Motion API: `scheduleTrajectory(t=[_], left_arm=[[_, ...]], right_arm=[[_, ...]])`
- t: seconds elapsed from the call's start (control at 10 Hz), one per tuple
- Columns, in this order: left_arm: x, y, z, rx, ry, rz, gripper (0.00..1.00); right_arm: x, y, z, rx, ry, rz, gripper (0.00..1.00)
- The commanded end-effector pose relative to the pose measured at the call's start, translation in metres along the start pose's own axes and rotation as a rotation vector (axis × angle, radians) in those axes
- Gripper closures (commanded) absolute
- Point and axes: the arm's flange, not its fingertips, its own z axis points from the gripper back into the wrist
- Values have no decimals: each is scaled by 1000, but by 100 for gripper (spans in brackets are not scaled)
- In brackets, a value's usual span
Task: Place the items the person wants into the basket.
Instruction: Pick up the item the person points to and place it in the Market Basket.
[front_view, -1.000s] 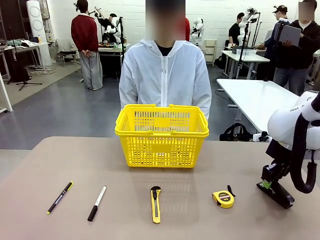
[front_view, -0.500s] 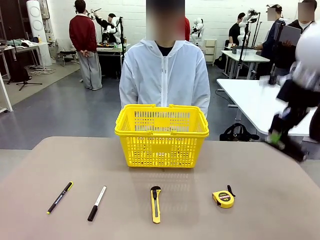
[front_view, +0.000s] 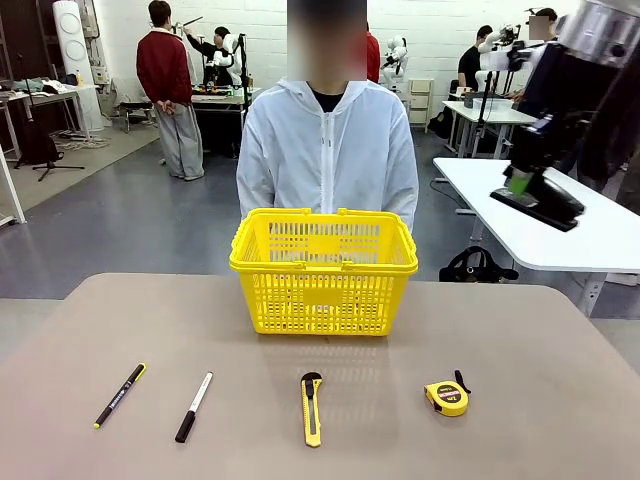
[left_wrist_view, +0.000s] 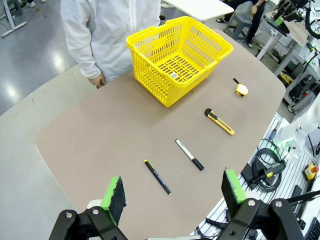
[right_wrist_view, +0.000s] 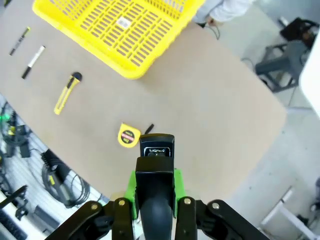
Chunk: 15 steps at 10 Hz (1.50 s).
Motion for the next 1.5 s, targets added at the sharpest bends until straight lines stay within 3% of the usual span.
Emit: scheduleTrajectory(t=[0.0, 0.3, 0.6, 0.8, 1.1, 1.4], left_arm=[[1, 1, 2, -12, -3, -9, 0], [1, 1, 2, -12, -3, -9, 0], [1, 1, 2, -12, -3, -9, 0], [1, 1, 2, -12, -3, -9, 0], [1, 1, 2, -12, -3, -9, 0], [1, 1, 2, -12, -3, -9, 0]], right_arm=[[45, 14, -13, 4, -35, 124, 85], [113, 48, -53, 82, -105, 290, 85], [159, 74, -96, 105, -138, 433, 85], [180, 84, -127, 109, -145, 510, 85], [205, 86, -165, 133, -91, 514, 85], [198, 88, -179, 146, -92, 509, 85]])
